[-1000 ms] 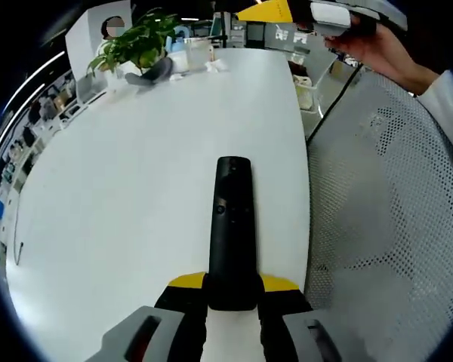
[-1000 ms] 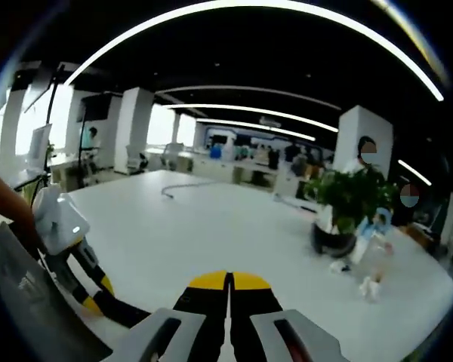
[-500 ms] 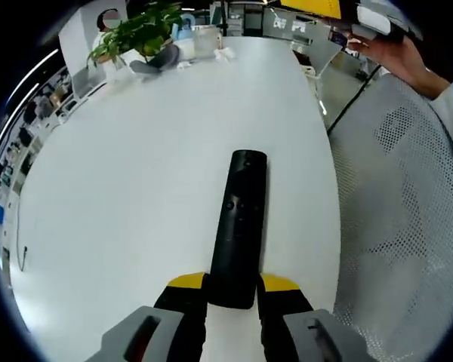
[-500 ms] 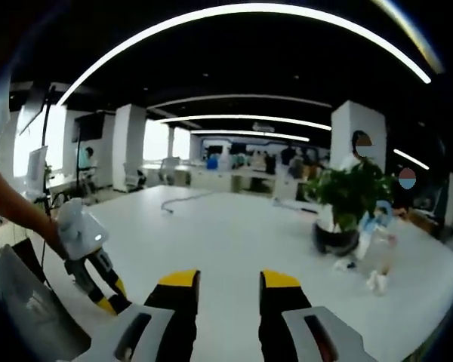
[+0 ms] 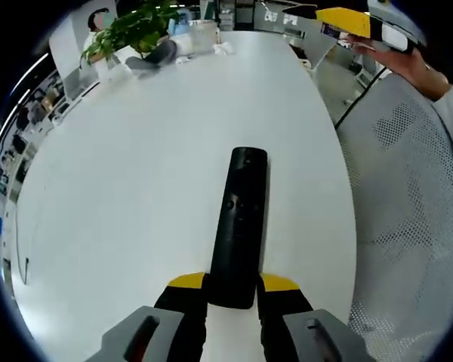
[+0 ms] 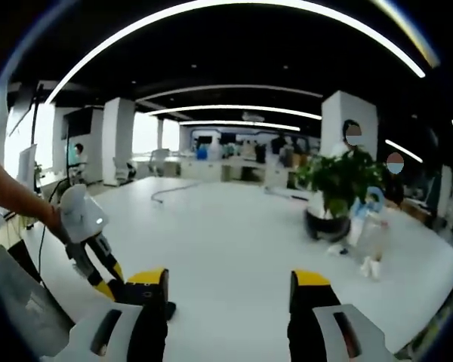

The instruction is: Press the specified remote control buttons in sequence, fully releasing each button before pressing the next.

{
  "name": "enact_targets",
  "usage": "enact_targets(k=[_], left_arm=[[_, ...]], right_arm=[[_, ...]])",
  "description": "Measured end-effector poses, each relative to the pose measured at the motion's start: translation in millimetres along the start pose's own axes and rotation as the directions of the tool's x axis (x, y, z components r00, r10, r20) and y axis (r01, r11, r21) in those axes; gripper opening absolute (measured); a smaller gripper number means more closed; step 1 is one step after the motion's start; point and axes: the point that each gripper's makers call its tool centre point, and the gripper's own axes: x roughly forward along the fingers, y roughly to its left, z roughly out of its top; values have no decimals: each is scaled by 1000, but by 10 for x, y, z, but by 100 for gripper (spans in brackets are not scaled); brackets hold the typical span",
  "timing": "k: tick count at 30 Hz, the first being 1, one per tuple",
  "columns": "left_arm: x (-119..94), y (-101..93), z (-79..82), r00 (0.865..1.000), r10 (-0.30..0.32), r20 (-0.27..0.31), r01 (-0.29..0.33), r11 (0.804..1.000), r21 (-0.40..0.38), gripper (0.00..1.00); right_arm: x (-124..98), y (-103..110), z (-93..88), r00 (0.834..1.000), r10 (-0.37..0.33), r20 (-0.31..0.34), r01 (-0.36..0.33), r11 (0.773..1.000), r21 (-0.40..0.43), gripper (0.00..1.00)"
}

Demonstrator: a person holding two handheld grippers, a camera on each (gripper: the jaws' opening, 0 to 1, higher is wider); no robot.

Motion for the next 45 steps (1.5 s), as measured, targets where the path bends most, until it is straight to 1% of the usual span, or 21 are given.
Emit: enact_targets(k=[6, 11, 15, 18, 21, 31, 34, 37, 45], left_arm=[[6, 87, 12, 1000, -6, -1, 6, 1000, 4, 24], [20, 186, 35, 1000, 1, -14, -1, 1000, -9, 24], [25, 246, 44, 1000, -10, -24, 9, 1000, -7, 24], [26, 282, 46, 1000, -14, -20, 14, 1000, 6, 24], [27, 312, 54, 1000, -12, -9, 12, 1000, 1, 24], [39, 473, 96, 1000, -11, -22, 11, 1000, -15, 24], [56, 535, 120, 999, -13, -35, 13, 1000, -23, 24], [63, 572, 118, 998, -13, -61, 12, 1000, -19, 24], [58, 682, 138, 997, -20, -76, 18, 999, -27, 24]], right_arm=[[2, -30, -19, 1000, -12, -4, 12, 1000, 10, 63], [7, -32, -38, 1000, -13, -13, 13, 1000, 10, 62], [11, -21, -48, 1000, -9, -19, 9, 1000, 6, 62], [13, -18, -54, 1000, -8, -23, 8, 1000, 7, 61], [14, -9, -56, 1000, -4, -25, 4, 1000, 7, 61], [13, -18, -69, 1000, -4, -30, 5, 1000, 16, 60], [15, -16, -72, 999, -2, -32, 3, 1000, 18, 59], [15, -10, -70, 999, 0, -32, 1, 1000, 18, 59], [16, -25, -84, 999, -3, -35, 4, 1000, 26, 59]])
